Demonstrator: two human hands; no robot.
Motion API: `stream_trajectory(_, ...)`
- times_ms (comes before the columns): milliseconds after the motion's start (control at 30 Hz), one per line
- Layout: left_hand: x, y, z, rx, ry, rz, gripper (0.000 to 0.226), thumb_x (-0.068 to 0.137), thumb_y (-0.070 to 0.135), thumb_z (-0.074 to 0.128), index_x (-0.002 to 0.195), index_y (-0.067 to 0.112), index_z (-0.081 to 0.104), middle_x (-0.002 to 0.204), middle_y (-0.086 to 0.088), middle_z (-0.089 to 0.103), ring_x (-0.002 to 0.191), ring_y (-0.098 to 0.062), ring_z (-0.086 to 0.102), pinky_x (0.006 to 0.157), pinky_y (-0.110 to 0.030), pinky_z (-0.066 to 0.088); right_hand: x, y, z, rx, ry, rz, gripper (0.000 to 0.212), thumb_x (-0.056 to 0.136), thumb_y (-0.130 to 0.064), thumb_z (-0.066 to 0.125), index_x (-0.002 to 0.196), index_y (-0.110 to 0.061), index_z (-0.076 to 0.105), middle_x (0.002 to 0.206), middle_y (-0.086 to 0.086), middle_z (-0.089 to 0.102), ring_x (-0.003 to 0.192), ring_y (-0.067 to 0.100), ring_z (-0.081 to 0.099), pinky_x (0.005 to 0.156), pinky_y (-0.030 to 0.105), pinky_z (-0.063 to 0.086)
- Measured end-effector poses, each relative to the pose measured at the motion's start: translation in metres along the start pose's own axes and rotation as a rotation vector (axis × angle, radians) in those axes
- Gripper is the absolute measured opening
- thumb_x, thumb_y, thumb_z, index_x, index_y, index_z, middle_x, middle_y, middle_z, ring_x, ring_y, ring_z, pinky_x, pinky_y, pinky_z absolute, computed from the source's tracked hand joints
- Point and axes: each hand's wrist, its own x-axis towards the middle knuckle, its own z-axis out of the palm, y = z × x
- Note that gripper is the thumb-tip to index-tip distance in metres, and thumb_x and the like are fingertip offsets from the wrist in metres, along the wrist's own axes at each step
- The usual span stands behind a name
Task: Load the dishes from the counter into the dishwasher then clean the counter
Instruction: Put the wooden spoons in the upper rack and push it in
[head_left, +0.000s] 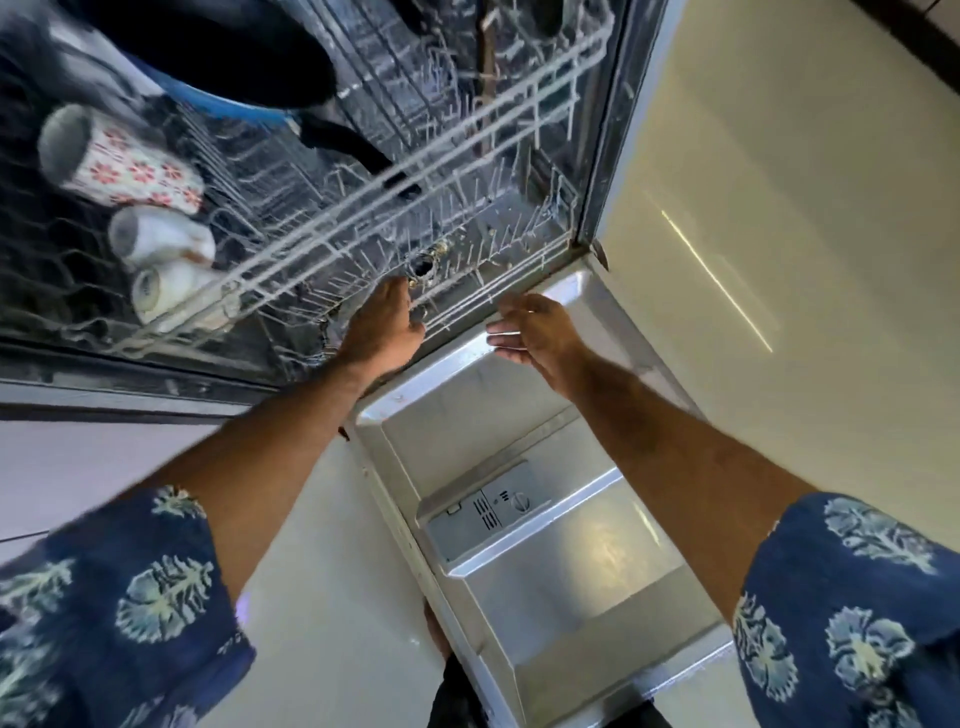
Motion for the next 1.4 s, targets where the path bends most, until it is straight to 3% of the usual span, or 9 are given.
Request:
stream_trajectory(100,0.024,-0.001,0.031,-0.075,-0.024,-0.059,0.053,0.092,0.014,0.061,0.141,0.003,0.041,0.142,-0.020,0.047,0.129,-0.034,0.048,0.104,-0.038,0.043,0.020,0.028,0.000,0.034,-0.020,0.060,0.015,0.103,-0.008,0.046,0.106,0.002,0.056,0.134,0.037,0.050,0.122,0.049,0.054,0.107,0.045,0.045)
stream_trajectory(200,0.022,-0.001,0.051,-0.163,0.148,-0.083,0.023,0.090,0.001,0.054,0.114,0.004,0.055,0.111,-0.012,0.058,0.098,-0.025,0.058,0.071,-0.027,0.046,0.030,0.048,0.002,0.010,0.004,0.045,0.012,0.103,-0.013,0.048,0.103,-0.006,0.057,0.124,0.032,0.061,0.101,0.041,0.065,0.094,0.040,0.052)
stream_trajectory(367,-0.015,0.004,0.068,-0.199,0.148,-0.013,0.015,0.094,0.003,0.048,0.097,0.010,0.061,0.097,-0.013,0.070,0.086,-0.032,0.067,0.072,-0.045,0.056,0.034,0.054,0.000,0.047,0.016,-0.010,0.020,0.103,-0.019,0.051,0.117,-0.006,0.055,0.107,0.022,0.064,0.090,0.028,0.062,0.078,0.031,0.054)
stream_trajectory(500,-0.063,0.021,0.089,-0.156,0.071,0.054,0.017,0.092,0.006,0.049,0.097,0.017,0.062,0.092,-0.005,0.072,0.079,-0.027,0.066,0.067,-0.041,0.055,0.023,0.054,-0.002,0.048,0.079,0.023,0.031,0.101,-0.025,0.055,0.113,0.004,0.058,0.104,0.027,0.067,0.081,0.029,0.067,0.068,0.032,0.058)
stream_trajectory(633,-0.099,0.037,0.108,-0.173,0.058,0.080,0.016,0.097,0.006,0.048,0.096,0.015,0.062,0.090,0.000,0.070,0.074,-0.017,0.061,0.057,-0.030,0.047,-0.010,0.076,-0.025,0.078,0.107,0.079,0.016,0.100,-0.008,0.054,0.104,0.006,0.061,0.094,0.025,0.072,0.076,0.032,0.072,0.071,0.038,0.062)
stream_trajectory(800,-0.137,0.049,0.125,-0.162,-0.053,0.100,0.013,0.090,0.010,0.050,0.089,0.018,0.060,0.088,0.001,0.073,0.080,-0.025,0.068,0.064,-0.039,0.056,-0.048,0.108,-0.054,0.181,0.121,0.098,0.011,0.098,-0.003,0.054,0.096,0.005,0.060,0.077,0.021,0.071,0.066,0.028,0.072,0.059,0.033,0.062)
stream_trajectory(1000,-0.200,0.081,0.153,-0.165,-0.132,0.118,0.011,0.093,0.013,0.054,0.088,0.019,0.062,0.091,-0.001,0.074,0.089,-0.027,0.067,0.068,-0.035,0.041,-0.092,0.145,-0.087,0.121,0.208,0.132,0.018,0.099,-0.004,0.054,0.082,-0.002,0.057,0.070,0.019,0.065,0.051,0.019,0.067,0.050,0.026,0.058)
stream_trajectory(1233,-0.251,0.104,0.183,-0.258,-0.324,0.171,0.015,0.099,0.022,0.055,0.085,0.021,0.060,0.086,0.001,0.068,0.084,-0.024,0.065,0.065,-0.028,0.039,-0.142,0.185,-0.131,0.083,0.236,0.202,0.011,0.101,-0.008,0.053,0.091,-0.003,0.056,0.077,0.022,0.068,0.052,0.018,0.069,0.045,0.021,0.052)
stream_trajectory(1400,-0.275,0.122,0.192,-0.237,-0.432,0.183,0.018,0.100,0.021,0.053,0.096,0.010,0.066,0.102,-0.007,0.072,0.093,-0.023,0.067,0.079,-0.034,0.051,-0.168,0.203,-0.151,0.110,0.291,0.241,0.004,0.100,-0.003,0.054,0.099,0.001,0.052,0.076,0.024,0.066,0.050,0.020,0.069,0.045,0.026,0.055)
